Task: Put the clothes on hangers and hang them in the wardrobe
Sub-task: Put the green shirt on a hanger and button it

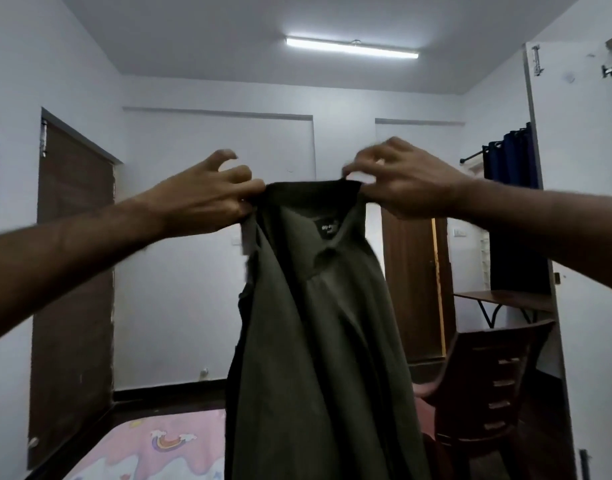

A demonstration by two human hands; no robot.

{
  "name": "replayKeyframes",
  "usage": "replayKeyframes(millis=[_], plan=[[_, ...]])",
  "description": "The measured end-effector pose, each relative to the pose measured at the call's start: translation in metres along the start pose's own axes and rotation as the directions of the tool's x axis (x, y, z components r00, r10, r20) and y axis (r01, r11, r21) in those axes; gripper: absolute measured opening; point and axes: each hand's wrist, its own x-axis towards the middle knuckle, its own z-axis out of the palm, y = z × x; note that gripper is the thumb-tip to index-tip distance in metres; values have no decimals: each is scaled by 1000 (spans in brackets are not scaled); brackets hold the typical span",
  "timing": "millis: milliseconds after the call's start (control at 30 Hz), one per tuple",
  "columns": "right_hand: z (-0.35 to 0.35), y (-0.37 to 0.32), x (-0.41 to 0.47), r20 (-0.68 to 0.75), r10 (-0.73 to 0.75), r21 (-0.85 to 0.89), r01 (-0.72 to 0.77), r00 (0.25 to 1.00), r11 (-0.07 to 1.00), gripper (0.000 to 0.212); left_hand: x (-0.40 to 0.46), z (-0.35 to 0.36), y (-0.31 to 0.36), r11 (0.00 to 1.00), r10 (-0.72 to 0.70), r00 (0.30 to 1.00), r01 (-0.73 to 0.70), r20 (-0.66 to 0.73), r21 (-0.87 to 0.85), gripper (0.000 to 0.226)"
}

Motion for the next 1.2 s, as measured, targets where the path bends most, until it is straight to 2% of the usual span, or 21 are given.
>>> replayKeyframes(millis=[67,100,167,233,267,300,367,433,533,633,700,733,767,833,900,933,1033,1100,1167,1200], plan=[[-7,-28,1,-1,-341,3,341,940,940,31,-4,-1,3,991,-33,999,31,16,129,47],[-6,-47,4,34,-444,59,442,895,895,30,-4,1,4,987,-66,998,63,16,149,45],[7,-85,13,254,-517,186,484,817,855,28,2,6,7,987,-103,995,103,-10,121,40],[19,-107,21,608,-389,220,325,692,920,25,14,6,15,993,-59,998,62,-37,96,35],[27,-105,23,746,-249,145,215,618,966,25,19,6,20,996,-21,999,24,-36,87,33],[32,-97,26,818,-109,53,114,565,992,26,22,6,25,998,18,999,-15,-36,66,31],[43,-79,30,821,68,-62,-30,566,998,30,21,8,31,997,75,996,-75,-38,9,28],[52,-65,36,812,49,14,-103,581,995,32,17,10,30,996,78,995,-81,-63,-38,28],[46,-66,55,874,-104,252,-259,474,933,29,12,9,27,976,132,988,-144,-79,-162,22],[44,-66,62,829,-162,362,-293,535,885,22,11,4,41,923,264,963,-269,-58,-275,21],[44,-65,57,797,-183,396,-268,575,878,24,9,2,55,874,286,956,-289,-66,-391,18],[43,-64,54,797,-198,409,-269,570,872,25,7,2,59,845,281,958,-275,-56,-458,18],[40,-64,53,795,-220,437,-282,566,854,25,6,3,61,821,262,965,-225,-4,-525,22],[39,-65,51,744,-287,565,-339,603,752,17,5,6,57,756,204,956,-18,209,-654,51],[40,-67,52,679,-320,681,-404,661,610,7,2,14,52,627,110,929,210,352,-750,84],[42,-68,52,656,-328,714,-419,679,561,9,0,21,50,549,45,921,300,386,-780,90],[47,-71,53,618,-303,739,-403,726,540,12,-10,39,52,413,-156,900,434,408,-801,69],[49,-71,52,615,-265,735,-419,742,532,6,-13,44,58,263,-275,860,498,430,-826,69],[50,-71,50,600,-233,743,-426,765,516,23,-14,43,62,130,-362,822,511,439,-850,70],[50,-72,49,584,-225,760,-427,780,490,25,-13,42,64,82,-393,809,505,438,-859,63]])
